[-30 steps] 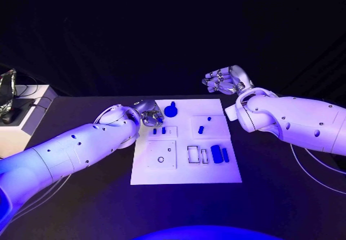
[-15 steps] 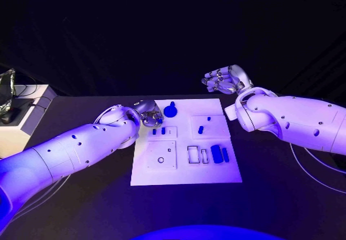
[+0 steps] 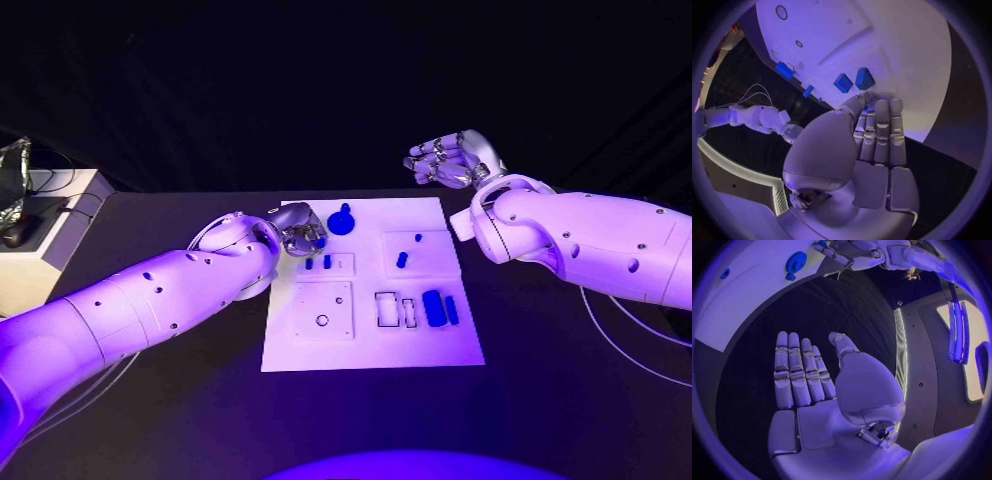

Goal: Assemble the parts on the task board

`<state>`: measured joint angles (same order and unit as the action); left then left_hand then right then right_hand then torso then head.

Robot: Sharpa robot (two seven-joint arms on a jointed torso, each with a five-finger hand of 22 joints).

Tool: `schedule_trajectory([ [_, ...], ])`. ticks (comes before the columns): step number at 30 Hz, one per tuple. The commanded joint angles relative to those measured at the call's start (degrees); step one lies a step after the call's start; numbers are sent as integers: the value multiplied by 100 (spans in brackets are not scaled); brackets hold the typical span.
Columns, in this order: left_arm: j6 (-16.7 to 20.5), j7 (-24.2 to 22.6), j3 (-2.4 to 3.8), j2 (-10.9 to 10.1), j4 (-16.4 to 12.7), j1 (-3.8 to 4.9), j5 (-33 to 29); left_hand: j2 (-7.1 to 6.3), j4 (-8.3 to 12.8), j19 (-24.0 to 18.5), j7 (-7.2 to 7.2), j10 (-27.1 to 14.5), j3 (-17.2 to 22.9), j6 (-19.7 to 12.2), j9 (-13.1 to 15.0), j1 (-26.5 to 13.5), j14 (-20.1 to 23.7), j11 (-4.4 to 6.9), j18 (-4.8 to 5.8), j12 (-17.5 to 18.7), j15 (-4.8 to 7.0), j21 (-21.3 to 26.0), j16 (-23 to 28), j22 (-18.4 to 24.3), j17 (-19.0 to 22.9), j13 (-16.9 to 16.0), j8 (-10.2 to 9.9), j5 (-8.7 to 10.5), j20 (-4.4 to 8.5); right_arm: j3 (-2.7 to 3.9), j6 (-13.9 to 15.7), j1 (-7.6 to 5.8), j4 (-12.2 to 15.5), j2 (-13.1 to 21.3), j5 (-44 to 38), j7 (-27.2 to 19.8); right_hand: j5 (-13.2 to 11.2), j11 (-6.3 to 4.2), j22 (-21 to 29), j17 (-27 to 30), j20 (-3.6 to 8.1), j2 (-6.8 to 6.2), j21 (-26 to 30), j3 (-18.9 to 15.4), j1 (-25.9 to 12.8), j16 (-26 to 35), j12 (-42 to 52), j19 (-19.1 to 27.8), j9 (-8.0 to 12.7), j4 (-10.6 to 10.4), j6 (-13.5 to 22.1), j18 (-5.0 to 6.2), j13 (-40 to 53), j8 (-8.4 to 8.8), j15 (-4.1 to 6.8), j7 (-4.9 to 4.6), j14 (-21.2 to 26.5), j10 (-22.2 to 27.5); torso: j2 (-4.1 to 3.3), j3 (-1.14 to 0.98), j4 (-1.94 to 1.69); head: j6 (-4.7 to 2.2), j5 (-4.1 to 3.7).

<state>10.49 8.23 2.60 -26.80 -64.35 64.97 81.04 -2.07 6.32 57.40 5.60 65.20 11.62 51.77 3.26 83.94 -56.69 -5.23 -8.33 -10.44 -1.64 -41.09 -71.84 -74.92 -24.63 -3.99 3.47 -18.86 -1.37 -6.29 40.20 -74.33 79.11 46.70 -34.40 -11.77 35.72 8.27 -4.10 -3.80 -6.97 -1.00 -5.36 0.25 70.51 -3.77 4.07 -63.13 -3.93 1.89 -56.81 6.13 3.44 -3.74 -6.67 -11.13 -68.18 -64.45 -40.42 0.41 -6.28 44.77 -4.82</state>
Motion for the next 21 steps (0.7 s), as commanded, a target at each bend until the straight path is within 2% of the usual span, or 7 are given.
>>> schedule_trajectory([
  [1, -211, 87, 1, -3, -29, -3, 6, -32, -12, -18, -68, -69, -60, -634, -20, -19, 52, -4, -10, -56, -6, 42, -31, -81, 18, 2, -45, 28, -22, 3, -66, 0, -1, -1, -55, -69, 13, -18, 8, 8, 6, -7, 3, -35, 2, 19, 1, 42, 4, -8, 41, -49, -7, 12, 0, -10, 55, 36, 0, 2, 2, 2, -1],
  [2, -224, 105, 1, -7, -33, -3, 6, -39, -18, -13, -81, -105, -89, -827, -29, -15, 51, -15, -13, -73, -14, 51, -35, -79, 22, 2, -53, 35, -26, 3, -66, 0, -1, 0, -55, -69, 13, -18, 8, 8, 6, -7, 3, -35, 2, 19, 1, 42, 4, -8, 41, -49, -7, 12, 0, -10, 55, 36, 0, 2, 2, 2, -1],
  [7, -211, 167, 2, -34, -38, -4, 17, -5, -56, 15, -127, -237, -242, -1213, -39, 65, 77, -33, -38, -240, -33, 120, -58, -86, 47, 7, -61, 34, -55, 3, -69, 0, -3, 6, -54, -68, 13, -19, 9, 8, 2, -6, 9, -36, 11, 19, 4, 52, 2, -2, 34, -51, -7, 10, -4, -7, 69, 37, 2, 3, -1, 8, -3],
  [11, -153, 182, 4, -59, -34, -5, 24, -2, -66, 25, -144, -258, -277, -1423, -49, 95, 78, -36, -45, -283, -35, 140, -58, -92, 64, 9, -73, 31, -61, 3, -70, 0, -3, 9, -54, -67, 13, -18, 8, 8, 3, -6, 9, -36, 12, 19, 3, 53, 2, -1, 35, -51, -7, 10, -4, -8, 69, 37, 1, 3, -1, 11, -1],
  [14, -107, 185, 5, -86, -31, -5, 29, 1, -73, 32, -136, -263, -288, -1448, -50, 113, 75, -36, -47, -304, -33, 150, -56, -94, 74, 10, -74, 33, -60, 3, -73, 0, -6, 10, -54, -66, 13, -17, 8, 8, 3, -6, 9, -35, 14, 18, 2, 54, 3, 2, 38, -51, -7, 12, -5, -9, 71, 38, 2, 2, 0, 7, -1],
  [19, -105, 206, 18, -165, -42, -5, 41, 4, -81, 40, -86, -273, -288, -1268, -42, 121, 69, -35, -48, -317, -32, 158, -56, -98, 84, 12, -65, 28, -57, 3, -107, 0, -9, 17, -54, -52, 15, -20, 7, 7, 2, -1, 8, -28, 24, 16, 3, 52, 3, 10, 34, -49, -6, 10, -3, -8, 68, 35, 2, 1, -1, 6, -4],
  [21, -99, 212, 34, -209, -55, -5, 43, 15, -82, 37, 8, -282, -271, -730, -8, 123, 74, -34, -49, -322, -29, 161, -55, -101, 87, 11, -6, 27, -56, 3, -121, 1, -11, 20, -54, -51, 16, -23, 6, 7, 5, -1, 4, -15, 44, 16, 4, 46, 2, 27, 28, -46, -7, 10, 1, -5, 59, 30, 3, 0, 1, 2, -4],
])
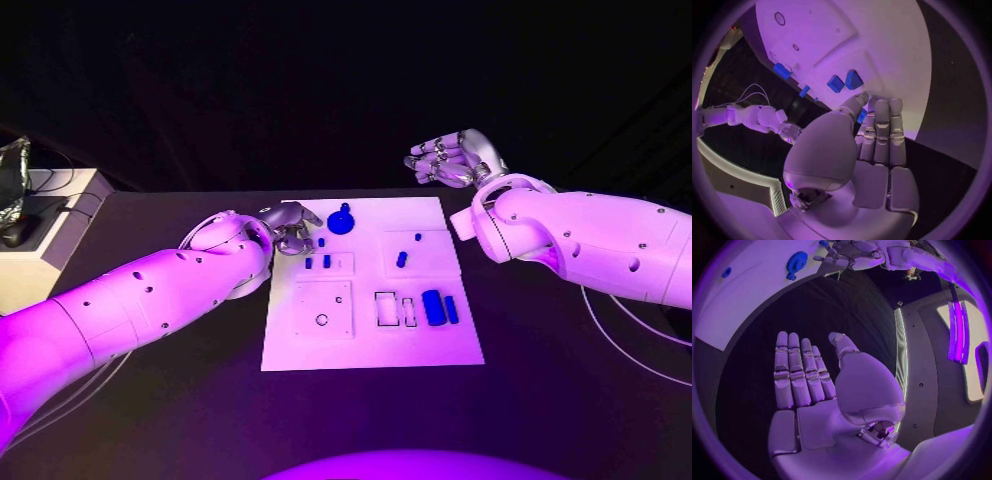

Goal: Assemble the parts on the task board

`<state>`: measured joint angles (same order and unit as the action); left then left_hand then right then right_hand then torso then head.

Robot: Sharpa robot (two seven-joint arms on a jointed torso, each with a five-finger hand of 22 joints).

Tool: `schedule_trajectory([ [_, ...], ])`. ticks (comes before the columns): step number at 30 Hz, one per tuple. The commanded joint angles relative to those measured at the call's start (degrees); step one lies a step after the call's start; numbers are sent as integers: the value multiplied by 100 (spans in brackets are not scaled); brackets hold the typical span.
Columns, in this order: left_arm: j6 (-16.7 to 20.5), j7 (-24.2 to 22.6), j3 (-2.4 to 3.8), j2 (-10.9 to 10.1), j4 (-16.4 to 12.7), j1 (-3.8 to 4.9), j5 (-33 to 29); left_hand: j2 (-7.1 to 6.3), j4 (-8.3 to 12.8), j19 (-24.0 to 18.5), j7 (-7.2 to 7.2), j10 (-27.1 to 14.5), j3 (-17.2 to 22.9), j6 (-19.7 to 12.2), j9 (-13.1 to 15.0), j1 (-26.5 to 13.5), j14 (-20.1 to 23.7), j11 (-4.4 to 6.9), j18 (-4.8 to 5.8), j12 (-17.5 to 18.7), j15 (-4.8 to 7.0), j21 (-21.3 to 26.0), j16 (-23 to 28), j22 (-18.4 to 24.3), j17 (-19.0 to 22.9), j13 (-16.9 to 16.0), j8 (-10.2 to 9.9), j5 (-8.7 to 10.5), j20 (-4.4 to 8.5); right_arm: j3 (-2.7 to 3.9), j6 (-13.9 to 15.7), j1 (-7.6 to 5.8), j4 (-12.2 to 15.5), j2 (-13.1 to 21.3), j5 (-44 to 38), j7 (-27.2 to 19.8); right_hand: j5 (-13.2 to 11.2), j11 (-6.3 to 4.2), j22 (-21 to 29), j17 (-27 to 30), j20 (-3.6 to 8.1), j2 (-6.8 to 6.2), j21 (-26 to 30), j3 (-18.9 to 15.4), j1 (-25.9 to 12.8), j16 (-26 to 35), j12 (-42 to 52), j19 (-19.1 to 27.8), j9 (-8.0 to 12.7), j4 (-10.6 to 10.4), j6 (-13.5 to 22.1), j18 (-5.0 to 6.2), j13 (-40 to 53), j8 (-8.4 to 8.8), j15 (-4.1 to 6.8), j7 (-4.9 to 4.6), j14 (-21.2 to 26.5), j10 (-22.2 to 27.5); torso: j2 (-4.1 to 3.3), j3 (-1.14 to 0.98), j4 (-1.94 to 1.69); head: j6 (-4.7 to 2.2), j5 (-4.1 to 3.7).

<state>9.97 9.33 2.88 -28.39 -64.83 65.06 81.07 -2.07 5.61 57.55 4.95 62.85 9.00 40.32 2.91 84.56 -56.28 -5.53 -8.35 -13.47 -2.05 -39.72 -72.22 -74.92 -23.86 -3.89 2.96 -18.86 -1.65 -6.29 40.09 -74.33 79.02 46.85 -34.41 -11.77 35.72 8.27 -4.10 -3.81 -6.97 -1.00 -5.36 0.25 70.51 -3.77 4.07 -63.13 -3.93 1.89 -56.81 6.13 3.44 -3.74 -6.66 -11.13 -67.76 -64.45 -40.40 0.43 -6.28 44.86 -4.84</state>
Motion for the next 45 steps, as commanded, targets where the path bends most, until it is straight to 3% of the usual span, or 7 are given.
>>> schedule_trajectory([
  [1, -39, 103, 17, -69, -12, -14, 41, 16, -9, 18, 90, -51, 10, 739, 41, 61, 38, -4, -47, -24, 13, 26, -13, -104, 15, 0, 56, 24, -28, 3, -114, 1, -3, 6, -54, -51, 15, -23, 6, 7, 6, -2, 4, -13, 47, 16, 4, 44, 2, 31, 27, -46, -7, 10, 2, -5, 14, 29, 2, -1, 2, -13, -1],
  [10, 360, -34, 235, -291, -29, -15, -80, -22, 38, -16, 193, -87, 206, 1528, 72, 72, 63, -14, -56, -51, 14, 14, 88, -110, 95, 3, 70, 20, -22, 2, -229, 7, -16, 33, -90, -49, -44, -28, 5, 8, 20, -32, -4, 166, 75, 18, -14, 29, 4, 292, -12, -42, -8, 12, 11, 2, -5, 27, 12, -4, 2, -63, 11],
  [15, 814, -350, 439, -432, -69, -21, -602, -18, 38, -75, 231, 1, 276, 1584, 72, 62, 81, 13, -49, -97, 45, 102, 321, -71, 202, 2, 74, 14, -18, 1, -578, 13, -94, 45, -369, -21, -826, -56, -17, 1, 92, -33, -76, 446, 468, 1, -43, -95, 2, 596, -124, 8, -13, 7, 84, 78, -166, 38, 9, -1, 14, -119, 22],
  [25, 502, -1396, 712, -1168, -453, -97, -3922, 10, -349, -162, 369, -85, 3, 1831, 78, -318, 191, -7, 60, -287, -16, 618, 761, 254, 305, -5, 94, -4, -74, -8, -2065, 17, -243, 188, -2283, 376, -1457, -452, -558, -357, 696, -138, -1108, 612, 895, -479, -19, -1236, -30, 943, -825, 109, 3, -62, 686, 333, -1726, -944, 23, -14, -4, -230, -134],
  [31, -418, -2227, 842, -1734, -992, -488, -5935, 88, -748, -20, 345, -90, -475, 1884, 82, -388, 88, -56, 111, -31, -82, 1602, 1836, 1116, 692, 22, 120, -12, -174, -34, -2363, 71, -54, 327, -4106, 1196, -1587, -567, -1471, -1463, 1052, -179, -2303, 510, 808, -1868, -68, -1340, 9, 917, -1024, 1, 5, 11, 920, 412, -1813, -1184, 55, 10, 7, -329, -163],
  [38, -923, -2770, 1225, -2067, -1517, -1050, -6587, 136, -874, 203, 250, 444, -841, 2151, 86, -188, -433, -14, 165, 802, -88, 2494, 3551, 1993, 1119, 39, 63, 7, -210, -64, -2044, 172, 79, 384, -5617, 2065, -2055, -513, -1977, -2126, 1060, -311, -2856, 873, 658, -2567, -61, -1297, 12, 769, -979, 64, -1, 20, 912, 447, -1877, -826, 109, 44, 31, -328, -162],
  [45, -1013, -2955, 1436, -2184, -1805, -1323, -6638, 195, -802, 474, 232, 651, -938, 2254, 85, -58, -950, 22, 194, 992, -51, 2775, 4467, 2338, 1008, 36, 65, 5, -156, -76, -1897, 263, 182, 370, -6363, 2516, -2087, -436, -2703, -2878, 1020, -790, -3552, 1424, 526, -3603, -63, -1318, 5, 383, -920, 191, 1, 15, 885, 469, -1754, -547, 143, 71, 34, -288, -173],
])
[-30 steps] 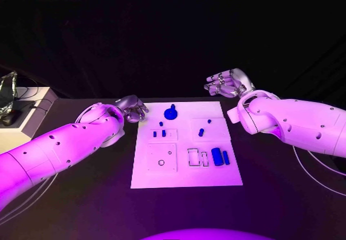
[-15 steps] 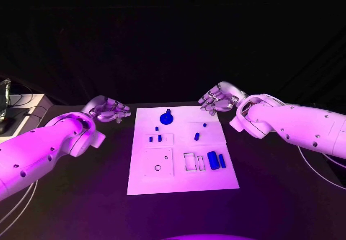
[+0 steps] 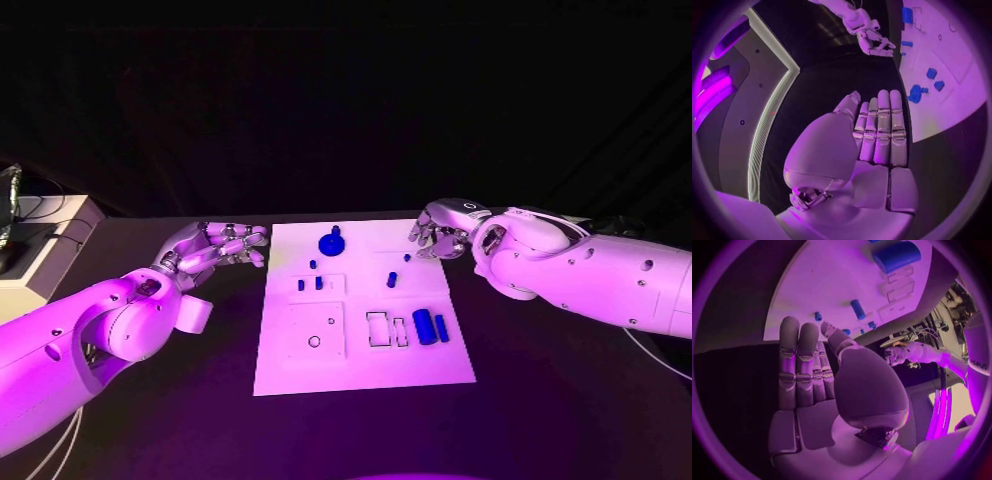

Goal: Assemble the parts on the task board

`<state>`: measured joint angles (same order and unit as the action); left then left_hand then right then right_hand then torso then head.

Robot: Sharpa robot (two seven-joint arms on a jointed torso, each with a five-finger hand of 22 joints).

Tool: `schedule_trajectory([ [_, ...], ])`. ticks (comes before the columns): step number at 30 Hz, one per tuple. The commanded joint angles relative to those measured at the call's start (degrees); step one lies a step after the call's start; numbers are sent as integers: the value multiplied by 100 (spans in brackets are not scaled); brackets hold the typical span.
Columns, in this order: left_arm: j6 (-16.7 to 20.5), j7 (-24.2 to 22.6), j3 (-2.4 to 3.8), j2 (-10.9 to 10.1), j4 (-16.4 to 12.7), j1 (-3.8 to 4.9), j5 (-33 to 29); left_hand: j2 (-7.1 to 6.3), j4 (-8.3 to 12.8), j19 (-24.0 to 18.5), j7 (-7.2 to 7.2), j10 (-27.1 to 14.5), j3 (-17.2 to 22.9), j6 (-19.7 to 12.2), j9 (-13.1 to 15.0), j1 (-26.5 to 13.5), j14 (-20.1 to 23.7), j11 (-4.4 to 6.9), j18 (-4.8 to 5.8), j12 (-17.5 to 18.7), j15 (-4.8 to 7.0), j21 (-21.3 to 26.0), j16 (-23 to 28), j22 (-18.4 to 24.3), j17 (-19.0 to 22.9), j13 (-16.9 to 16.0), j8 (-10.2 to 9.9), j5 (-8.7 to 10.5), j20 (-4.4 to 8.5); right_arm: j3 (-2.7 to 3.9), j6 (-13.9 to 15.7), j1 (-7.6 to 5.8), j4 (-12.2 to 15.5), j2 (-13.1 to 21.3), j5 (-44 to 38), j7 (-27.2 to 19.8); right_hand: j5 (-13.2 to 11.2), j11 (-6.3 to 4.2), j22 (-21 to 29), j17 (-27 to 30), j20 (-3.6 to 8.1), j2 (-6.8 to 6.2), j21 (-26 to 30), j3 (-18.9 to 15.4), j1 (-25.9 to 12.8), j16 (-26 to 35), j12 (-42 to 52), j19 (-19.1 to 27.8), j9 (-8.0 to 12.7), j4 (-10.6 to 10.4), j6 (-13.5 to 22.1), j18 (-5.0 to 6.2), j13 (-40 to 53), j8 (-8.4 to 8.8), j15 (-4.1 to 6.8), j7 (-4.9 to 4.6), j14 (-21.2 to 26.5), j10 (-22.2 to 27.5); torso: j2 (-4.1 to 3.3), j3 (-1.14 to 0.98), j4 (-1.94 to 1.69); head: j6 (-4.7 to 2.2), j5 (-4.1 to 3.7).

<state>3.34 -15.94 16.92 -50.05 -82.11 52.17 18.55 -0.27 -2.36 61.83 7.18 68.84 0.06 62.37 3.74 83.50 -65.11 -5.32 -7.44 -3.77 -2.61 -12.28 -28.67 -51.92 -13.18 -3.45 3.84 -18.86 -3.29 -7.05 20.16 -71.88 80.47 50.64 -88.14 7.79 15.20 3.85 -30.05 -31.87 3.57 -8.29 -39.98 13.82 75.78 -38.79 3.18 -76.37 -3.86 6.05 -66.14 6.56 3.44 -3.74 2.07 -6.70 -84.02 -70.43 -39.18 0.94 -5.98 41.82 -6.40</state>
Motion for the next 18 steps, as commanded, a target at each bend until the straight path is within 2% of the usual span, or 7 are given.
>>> schedule_trajectory([
  [1, -347, -444, 56, -33, -117, -64, -383, 28, 13, 87, 8, 49, -79, 46, 1, 60, -123, 5, 118, 22, 8, 66, 232, 72, -167, -8, -23, 5, 24, -1, 116, 39, 50, -20, -1077, 609, -37, 14, -389, -143, -41, -131, -324, 114, 11, -215, 26, -27, 0, -98, 53, 147, 1, 15, 5, 17, -118, 96, 25, 26, 1, 25, -11],
  [4, -332, -463, 85, -52, -166, -96, -379, 47, 28, 138, 19, 42, -130, 36, 0, 63, -173, 3, 126, 21, 13, 94, 334, 90, -335, -8, -24, 4, 33, -4, 115, 69, 51, -56, -1168, 658, -39, 49, -944, -248, -72, -233, -770, 178, 81, -541, 28, -104, -3, -231, 125, 177, -1, 11, -25, 0, -104, 233, 16, 27, 2, 19, -17],
  [5, -321, -469, 93, -57, -179, -105, -378, 50, 35, 156, 21, 38, -142, 29, 0, 66, -186, 3, 124, 20, 16, 91, 340, 85, -384, -8, -23, 4, 34, -5, 100, 83, 47, -73, -1193, 667, -37, 43, -1211, -311, -109, -304, -944, 217, 147, -830, 16, -98, -12, -346, 127, 234, -6, -2, -42, 4, -38, 212, 13, 26, 2, 24, -17],
  [9, -275, -487, 114, -76, -205, -125, -379, 77, 43, 186, 29, 16, -195, 0, 0, 65, -190, -2, 117, 19, 22, 84, 348, 41, -613, -9, -24, 0, 37, -11, -11, 149, 17, -154, -1207, 663, -45, 49, -1805, -285, -119, -341, -1279, 242, 215, -1251, 13, -182, -7, -489, 168, 233, -7, 11, -42, 2, 62, 211, 13, 20, -7, 36, -17],
  [18, -195, -481, 126, -93, -240, -135, -393, 106, 42, 176, 57, -11, -279, -41, 1, 69, -152, -16, 114, 14, 14, 111, 391, -44, -900, -11, -22, -5, 26, -17, -181, 255, -156, -354, -1047, 567, 41, 66, -2096, -112, -134, -301, -1223, 357, 251, -1590, 17, -245, -3, -531, 157, 278, -7, 18, -57, -33, 138, 241, 10, 14, -2, 65, -3],
])
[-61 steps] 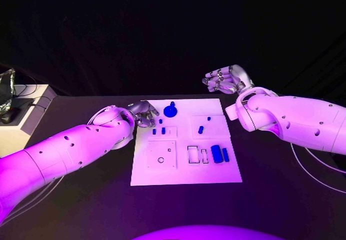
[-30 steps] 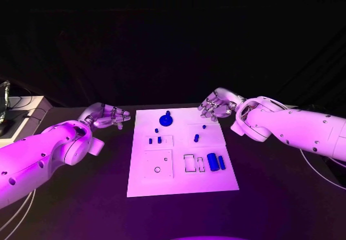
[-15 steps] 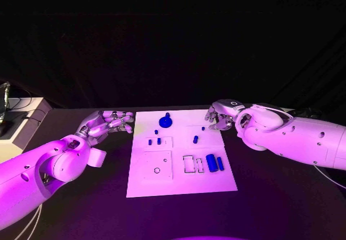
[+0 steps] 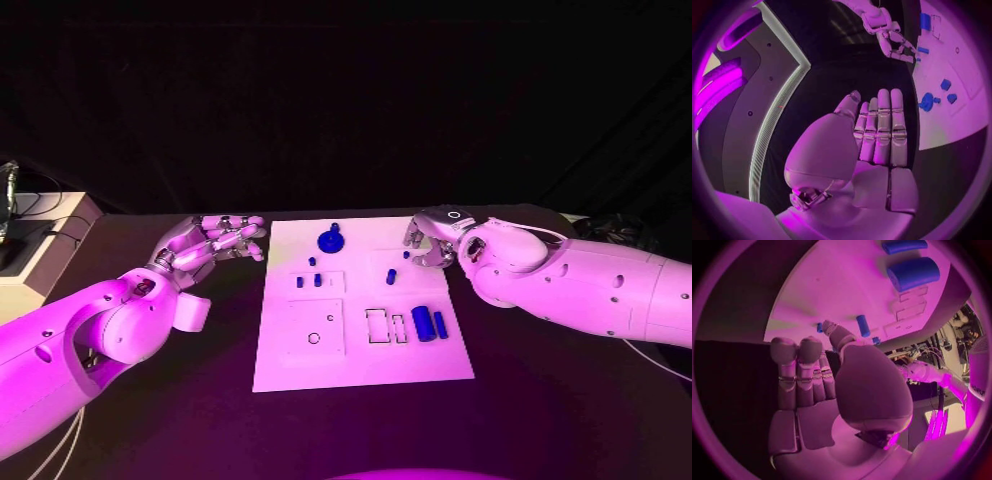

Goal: Assemble the parts on the task board

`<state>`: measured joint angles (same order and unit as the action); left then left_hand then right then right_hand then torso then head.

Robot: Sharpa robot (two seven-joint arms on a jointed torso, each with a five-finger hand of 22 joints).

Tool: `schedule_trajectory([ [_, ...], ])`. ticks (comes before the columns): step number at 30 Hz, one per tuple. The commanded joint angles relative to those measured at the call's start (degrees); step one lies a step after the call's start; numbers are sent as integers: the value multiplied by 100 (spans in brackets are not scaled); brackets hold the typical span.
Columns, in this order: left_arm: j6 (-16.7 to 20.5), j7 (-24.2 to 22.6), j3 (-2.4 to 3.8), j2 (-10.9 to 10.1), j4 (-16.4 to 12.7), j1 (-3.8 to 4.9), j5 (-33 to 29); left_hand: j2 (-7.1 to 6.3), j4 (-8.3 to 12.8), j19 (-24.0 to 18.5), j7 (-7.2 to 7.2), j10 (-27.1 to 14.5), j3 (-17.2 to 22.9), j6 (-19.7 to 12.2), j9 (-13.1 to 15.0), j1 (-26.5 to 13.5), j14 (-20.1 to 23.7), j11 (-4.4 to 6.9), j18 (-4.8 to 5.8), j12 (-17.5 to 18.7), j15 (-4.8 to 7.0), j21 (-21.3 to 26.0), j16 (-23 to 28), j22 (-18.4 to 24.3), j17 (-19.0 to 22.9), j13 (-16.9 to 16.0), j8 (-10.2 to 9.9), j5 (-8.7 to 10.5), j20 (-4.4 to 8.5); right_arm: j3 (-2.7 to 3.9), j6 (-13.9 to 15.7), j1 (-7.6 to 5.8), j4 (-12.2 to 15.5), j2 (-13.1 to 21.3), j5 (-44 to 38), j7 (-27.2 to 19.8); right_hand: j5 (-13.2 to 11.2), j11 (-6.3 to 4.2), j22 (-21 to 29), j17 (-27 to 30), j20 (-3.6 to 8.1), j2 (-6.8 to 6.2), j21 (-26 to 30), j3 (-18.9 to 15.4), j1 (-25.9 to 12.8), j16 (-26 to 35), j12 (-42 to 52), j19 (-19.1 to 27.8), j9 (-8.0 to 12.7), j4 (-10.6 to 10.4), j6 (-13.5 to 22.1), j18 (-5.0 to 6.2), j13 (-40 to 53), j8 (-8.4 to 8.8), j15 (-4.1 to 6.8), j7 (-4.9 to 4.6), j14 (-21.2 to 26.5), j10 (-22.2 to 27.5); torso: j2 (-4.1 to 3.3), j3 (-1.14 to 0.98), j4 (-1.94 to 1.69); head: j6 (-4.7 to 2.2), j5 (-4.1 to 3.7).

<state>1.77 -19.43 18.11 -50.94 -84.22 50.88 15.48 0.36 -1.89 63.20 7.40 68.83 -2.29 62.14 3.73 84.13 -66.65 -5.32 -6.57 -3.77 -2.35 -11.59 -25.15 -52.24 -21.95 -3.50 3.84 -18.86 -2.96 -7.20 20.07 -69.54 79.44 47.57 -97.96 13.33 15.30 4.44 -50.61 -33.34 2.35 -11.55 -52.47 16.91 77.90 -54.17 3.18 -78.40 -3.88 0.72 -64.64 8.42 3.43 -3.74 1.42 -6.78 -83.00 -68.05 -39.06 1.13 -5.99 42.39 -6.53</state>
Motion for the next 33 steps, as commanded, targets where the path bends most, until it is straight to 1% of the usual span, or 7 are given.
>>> schedule_trajectory([
  [1, -31, -128, 7, -4, -33, -6, -89, 43, -5, 39, 38, -14, -46, -20, 1, 6, 4, -18, 26, 14, -14, 44, 44, -15, -30, -6, -23, -4, -7, -2, -181, 29, -80, -71, -48, 4, 39, 8, -58, 54, -14, 28, 42, 60, 36, -73, 17, -47, -1, 4, 6, 96, -6, 18, 7, -28, 42, 0, -3, -4, 0, 8, 10],
  [7, -13, -108, 9, -1, -63, -7, -106, 38, 4, 26, 91, -65, -55, -113, 3, 25, 23, -43, 25, 10, -28, 70, 70, -37, -70, -7, -20, -7, -14, -5, -26, 78, -258, -202, -12, 21, 89, 13, -177, 120, -14, 130, 66, 168, 17, -178, 17, -88, 0, -25, 14, 103, -8, 19, 3, -42, 55, 19, 1, 0, -2, 15, -12],
  [12, -11, -103, 10, -9, -73, -7, -122, 38, 6, 25, 92, -79, -55, -113, 1, 26, 29, -48, 24, 14, -30, 74, 75, -43, -75, -6, -22, -8, -15, -5, 49, 104, -351, -265, -11, 37, 84, 24, -354, 287, -39, 89, 211, 389, -70, -319, 20, -134, -2, 10, -7, 135, -7, 18, -14, -54, 112, 38, 0, -5, -1, 20, -12],
  [16, -8, -95, 10, -22, -72, -7, -138, 38, 6, 24, 96, -85, -57, -122, 0, 25, 32, -51, 23, 12, -32, 78, 78, -47, -80, -7, -23, -9, -17, -6, 30, 121, -394, -310, 14, 18, 82, 27, -537, 403, -41, 119, 393, 361, -87, -400, 16, -187, -2, 17, 5, 139, -9, 18, -16, -55, 126, 53, -4, -3, 1, 30, -6],
  [18, -6, -86, 10, -26, -70, -7, -144, 37, 7, 23, 99, -93, -58, -124, 0, 25, 32, -53, 22, 13, -33, 81, 79, -51, -85, -6, -24, -8, -18, -6, 9, 132, -412, -336, 51, -8, 80, 27, -594, 430, -42, 138, 464, 364, -93, -419, 16, -205, -2, 3, 3, 142, -9, 19, -16, -55, 131, 58, -4, -8, 2, 35, -3],
  [29, -5, -45, 11, -35, -79, -7, -150, 32, 14, 41, 113, -106, -112, -144, 1, 25, 22, -59, 16, 10, -35, 96, 67, -70, -114, -7, -22, 29, -22, -7, -137, 155, -459, -390, 310, -133, 165, 3, -772, 472, -30, 268, 597, 422, -141, -467, 15, -272, -5, -74, -49, 135, -8, 17, 0, -56, 137, -37, -5, -9, 5, 68, 28],
  [33, -7, -35, 11, -37, -79, -7, -150, 32, 14, 41, 113, -106, -112, -144, 1, 25, 22, -59, 16, 10, -35, 96, 67, -70, -114, -7, -22, 29, -22, -7, -159, 156, -461, -398, 359, -157, 167, -27, -894, 483, -13, 389, 624, 515, -123, -488, 16, -304, -12, -63, -140, 115, -7, 13, 20, -39, 137, -136, -3, -11, 8, 76, 35],
])
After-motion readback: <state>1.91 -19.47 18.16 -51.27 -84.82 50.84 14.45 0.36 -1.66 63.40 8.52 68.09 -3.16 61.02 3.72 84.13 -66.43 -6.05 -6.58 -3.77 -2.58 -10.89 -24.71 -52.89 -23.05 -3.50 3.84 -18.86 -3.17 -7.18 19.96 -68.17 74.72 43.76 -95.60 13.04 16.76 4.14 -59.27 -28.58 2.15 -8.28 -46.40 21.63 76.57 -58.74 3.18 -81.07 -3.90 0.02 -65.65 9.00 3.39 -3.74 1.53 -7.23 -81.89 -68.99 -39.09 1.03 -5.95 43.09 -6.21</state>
